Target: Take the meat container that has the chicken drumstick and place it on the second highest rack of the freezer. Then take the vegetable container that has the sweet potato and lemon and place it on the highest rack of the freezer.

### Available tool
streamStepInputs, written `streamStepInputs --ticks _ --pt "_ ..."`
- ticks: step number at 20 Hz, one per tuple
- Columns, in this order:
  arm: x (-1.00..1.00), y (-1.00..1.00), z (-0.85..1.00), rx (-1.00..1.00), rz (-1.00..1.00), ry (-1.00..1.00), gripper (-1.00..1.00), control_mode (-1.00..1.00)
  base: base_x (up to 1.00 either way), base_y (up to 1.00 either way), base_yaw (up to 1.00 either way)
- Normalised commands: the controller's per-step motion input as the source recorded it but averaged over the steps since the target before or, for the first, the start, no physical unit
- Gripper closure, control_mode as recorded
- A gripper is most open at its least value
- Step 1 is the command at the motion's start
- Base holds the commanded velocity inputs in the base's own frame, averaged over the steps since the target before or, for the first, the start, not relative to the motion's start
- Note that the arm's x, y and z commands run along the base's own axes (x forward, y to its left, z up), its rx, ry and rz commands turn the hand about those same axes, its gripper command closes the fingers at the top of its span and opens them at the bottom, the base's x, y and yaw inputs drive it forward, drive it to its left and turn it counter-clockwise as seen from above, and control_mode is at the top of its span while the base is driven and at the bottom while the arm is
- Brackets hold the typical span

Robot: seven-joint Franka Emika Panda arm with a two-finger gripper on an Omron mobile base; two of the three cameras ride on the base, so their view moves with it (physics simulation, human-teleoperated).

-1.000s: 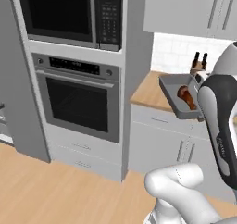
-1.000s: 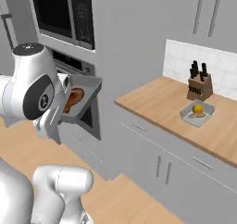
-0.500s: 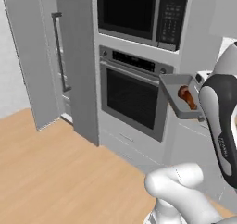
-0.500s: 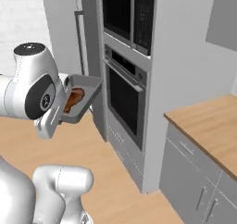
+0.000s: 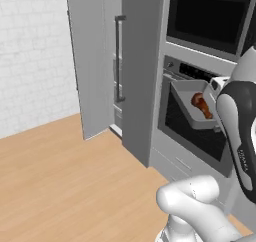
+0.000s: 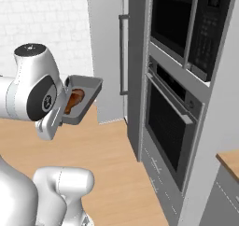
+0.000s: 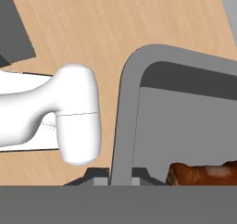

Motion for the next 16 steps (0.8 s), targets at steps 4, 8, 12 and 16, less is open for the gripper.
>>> streamStepInputs --ticks 4,8,12,16 --pt "0.00 0.00 0.00 0.00 0.00 0.00 1.00 1.00 0.94 0.33 0.15" --pt "0.00 0.00 0.00 0.00 0.00 0.00 1.00 1.00 0.90 0.27 0.10" --pt "0.00 0.00 0.00 0.00 0.00 0.00 1.00 1.00 0.86 0.17 0.01" --pt "0.00 0.00 0.00 0.00 0.00 0.00 1.00 1.00 0.77 0.11 -0.02"
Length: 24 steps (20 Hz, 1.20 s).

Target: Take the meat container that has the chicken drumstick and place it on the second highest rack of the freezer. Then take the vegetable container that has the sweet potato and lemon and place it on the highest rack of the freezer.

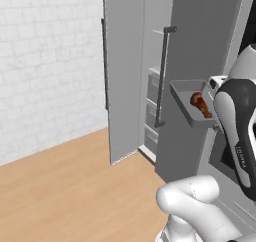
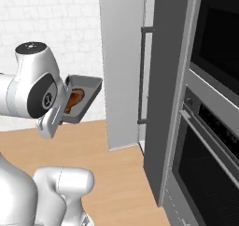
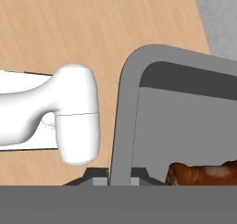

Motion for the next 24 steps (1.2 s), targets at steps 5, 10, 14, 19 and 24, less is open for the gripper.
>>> streamStepInputs --ticks 5,10,14,19,24 --pt "0.00 0.00 0.00 0.00 0.00 0.00 1.00 1.00 0.76 0.04 -0.10" --pt "0.00 0.00 0.00 0.00 0.00 0.00 1.00 1.00 0.71 0.02 -0.20" --pt "0.00 0.00 0.00 0.00 0.00 0.00 1.00 1.00 0.83 0.06 -0.18" --pt "0.00 0.00 0.00 0.00 0.00 0.00 1.00 1.00 0.78 0.05 -0.22" --pt "0.00 0.00 0.00 0.00 0.00 0.00 1.00 1.00 0.78 0.08 -0.34"
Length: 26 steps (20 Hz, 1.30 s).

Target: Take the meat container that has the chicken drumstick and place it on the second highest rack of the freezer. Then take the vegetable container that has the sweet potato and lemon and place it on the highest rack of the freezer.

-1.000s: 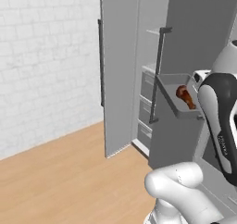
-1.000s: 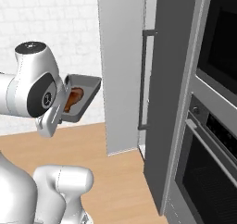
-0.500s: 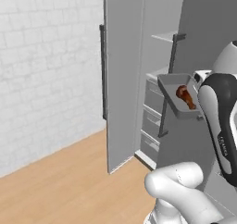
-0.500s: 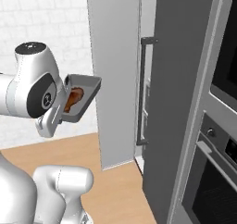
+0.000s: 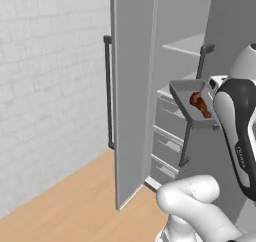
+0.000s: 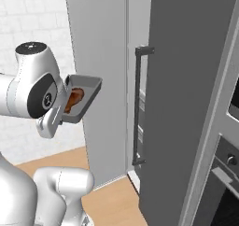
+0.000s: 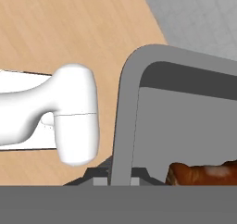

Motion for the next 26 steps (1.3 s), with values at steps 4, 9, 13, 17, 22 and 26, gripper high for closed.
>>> streamStepInputs --ticks 4,9,13,17,22,26 --pt "0.00 0.00 0.00 0.00 0.00 0.00 1.00 1.00 0.83 0.14 -0.39" --pt "0.00 0.00 0.00 0.00 0.00 0.00 1.00 1.00 0.57 0.42 -0.47" --pt "0.00 0.00 0.00 0.00 0.00 0.00 1.00 1.00 0.44 0.39 -0.52" --pt "0.00 0.00 0.00 0.00 0.00 0.00 1.00 1.00 0.44 0.34 -0.52" --pt "0.00 0.00 0.00 0.00 0.00 0.00 1.00 1.00 0.54 0.23 -0.43" --pt "0.00 0.00 0.00 0.00 0.00 0.00 1.00 1.00 0.65 0.07 -0.29"
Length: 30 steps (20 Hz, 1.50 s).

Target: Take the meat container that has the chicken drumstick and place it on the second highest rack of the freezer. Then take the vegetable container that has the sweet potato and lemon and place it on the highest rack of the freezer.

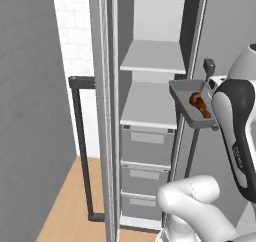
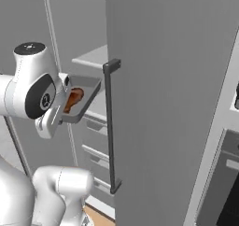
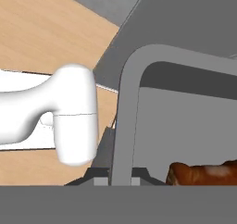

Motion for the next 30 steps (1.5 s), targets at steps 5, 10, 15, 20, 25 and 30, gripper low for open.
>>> streamStepInputs --ticks 5,10,15,20,25,30 --pt "0.00 0.00 0.00 0.00 0.00 0.00 1.00 1.00 0.51 0.15 -0.20" --pt "0.00 0.00 0.00 0.00 0.00 0.00 1.00 1.00 0.00 0.55 -0.12" --pt "0.00 0.00 0.00 0.00 0.00 0.00 1.00 1.00 0.07 0.47 -0.12" --pt "0.00 0.00 0.00 0.00 0.00 0.00 1.00 1.00 0.30 0.23 -0.20" --pt "0.00 0.00 0.00 0.00 0.00 0.00 1.00 1.00 0.08 0.19 -0.13" --pt "0.00 0.00 0.00 0.00 0.00 0.00 1.00 1.00 0.21 0.26 -0.05"
